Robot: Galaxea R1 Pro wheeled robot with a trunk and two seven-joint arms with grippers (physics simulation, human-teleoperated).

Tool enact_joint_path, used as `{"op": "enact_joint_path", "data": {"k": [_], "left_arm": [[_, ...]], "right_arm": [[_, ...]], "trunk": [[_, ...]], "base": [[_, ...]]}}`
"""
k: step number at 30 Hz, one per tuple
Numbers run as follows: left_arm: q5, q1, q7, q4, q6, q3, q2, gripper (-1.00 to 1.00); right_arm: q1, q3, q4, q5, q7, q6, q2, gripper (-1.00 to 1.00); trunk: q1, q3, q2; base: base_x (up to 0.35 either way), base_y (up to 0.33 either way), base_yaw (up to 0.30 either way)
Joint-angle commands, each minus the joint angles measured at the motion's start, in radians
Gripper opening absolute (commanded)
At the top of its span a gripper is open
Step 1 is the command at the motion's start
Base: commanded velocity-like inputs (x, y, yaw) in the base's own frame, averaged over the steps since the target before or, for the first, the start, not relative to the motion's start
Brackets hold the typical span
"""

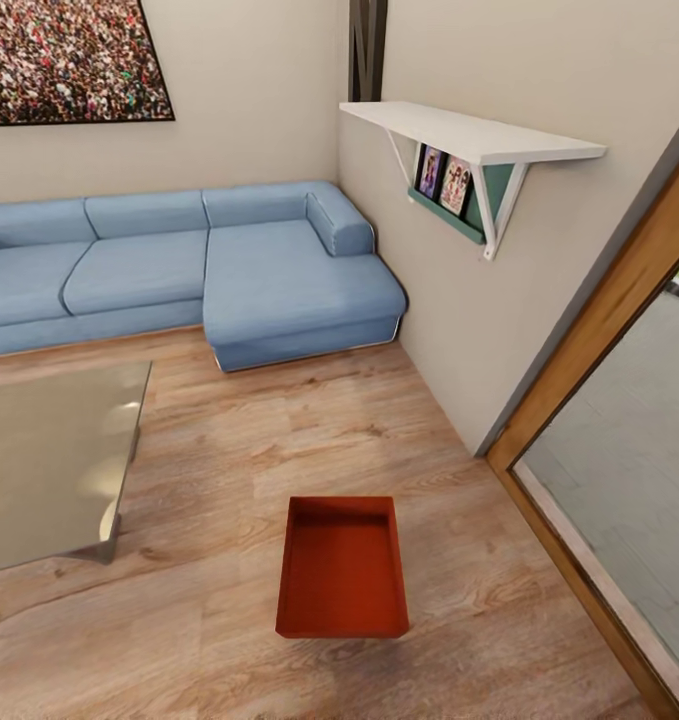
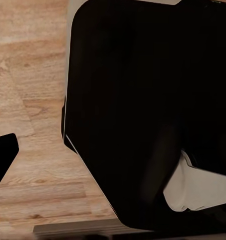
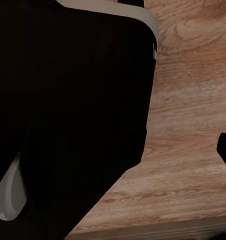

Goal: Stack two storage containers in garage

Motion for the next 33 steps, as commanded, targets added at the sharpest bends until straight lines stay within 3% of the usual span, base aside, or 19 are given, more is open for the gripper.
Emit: {"op": "enact_joint_path", "data": {"k": [1,33], "left_arm": [[0.010,0.000,-0.004,-0.001,0.006,-0.001,0.000,1.00],[0.009,0.000,-0.004,-0.001,0.006,-0.001,0.000,1.00]], "right_arm": [[-0.001,0.008,0.002,-0.008,-0.001,-0.005,0.001,1.00],[-0.001,0.008,0.002,-0.009,-0.001,-0.005,0.001,1.00]], "trunk": [[0.000,-0.002,-0.001],[0.000,-0.054,-0.001]], "base": [[0.000,0.000,0.000],[0.000,0.000,0.000]]}}
